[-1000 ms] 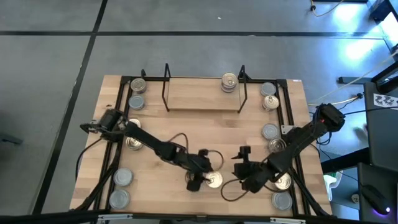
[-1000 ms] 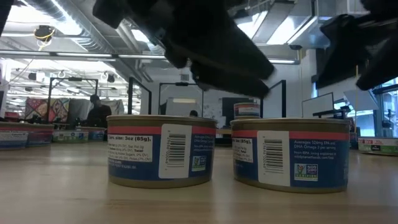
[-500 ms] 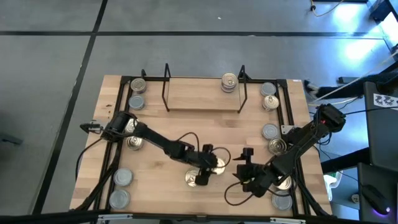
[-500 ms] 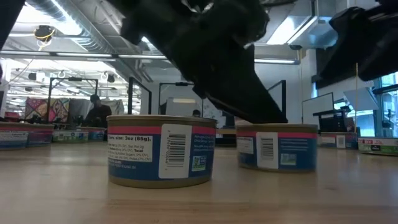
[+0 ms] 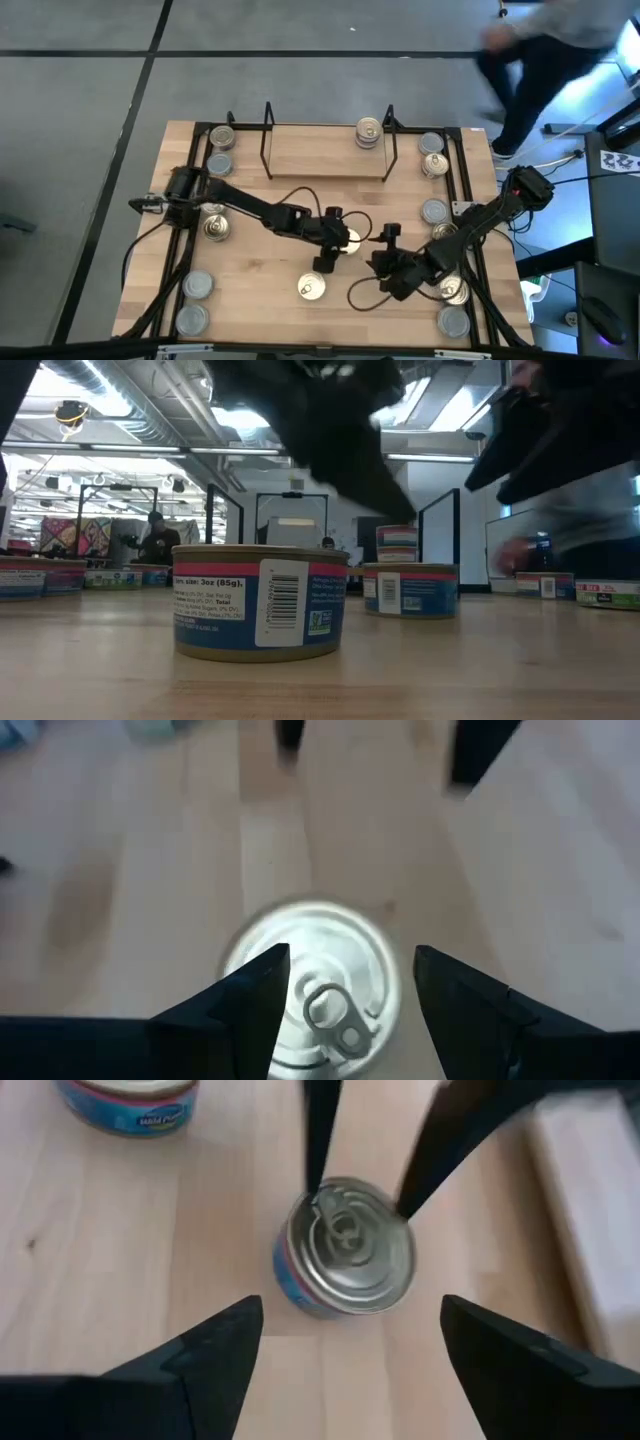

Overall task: Stack canned seafood by type on shelf
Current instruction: Put the blue and pink tuna can on the shelf aligned with the other blue and pink tuna cans

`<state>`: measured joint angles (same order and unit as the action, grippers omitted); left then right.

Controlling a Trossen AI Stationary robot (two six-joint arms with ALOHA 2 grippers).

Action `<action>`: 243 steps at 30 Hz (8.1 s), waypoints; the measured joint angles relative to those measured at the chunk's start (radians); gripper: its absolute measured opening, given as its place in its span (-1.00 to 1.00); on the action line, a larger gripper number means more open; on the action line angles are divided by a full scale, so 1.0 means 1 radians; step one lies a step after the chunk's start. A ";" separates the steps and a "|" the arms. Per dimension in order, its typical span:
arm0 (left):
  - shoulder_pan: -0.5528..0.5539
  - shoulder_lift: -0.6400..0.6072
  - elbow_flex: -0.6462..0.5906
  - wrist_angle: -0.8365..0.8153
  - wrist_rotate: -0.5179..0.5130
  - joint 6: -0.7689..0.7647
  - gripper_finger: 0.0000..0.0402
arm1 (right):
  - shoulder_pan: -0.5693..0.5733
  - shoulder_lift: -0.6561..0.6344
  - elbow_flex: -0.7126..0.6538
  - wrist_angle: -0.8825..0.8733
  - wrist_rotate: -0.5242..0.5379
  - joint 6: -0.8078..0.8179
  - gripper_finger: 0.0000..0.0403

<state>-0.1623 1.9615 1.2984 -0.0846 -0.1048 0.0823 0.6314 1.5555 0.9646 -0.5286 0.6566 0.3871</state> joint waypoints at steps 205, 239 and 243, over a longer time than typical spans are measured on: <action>0.020 -0.356 -0.708 0.441 -0.155 -0.177 0.06 | -0.773 0.064 0.020 0.159 0.076 -0.527 -0.03; 0.017 -0.356 -0.708 0.439 -0.154 -0.212 0.06 | -0.777 0.182 0.023 0.110 0.123 -0.521 0.57; 0.017 -0.356 -0.708 0.434 -0.153 -0.213 0.06 | -0.777 0.176 0.037 0.037 0.159 -0.488 0.52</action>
<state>-0.1452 1.6054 0.5907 0.3489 -0.2581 -0.1303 -0.1455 1.7317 1.0013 -0.4913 0.8154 -0.1010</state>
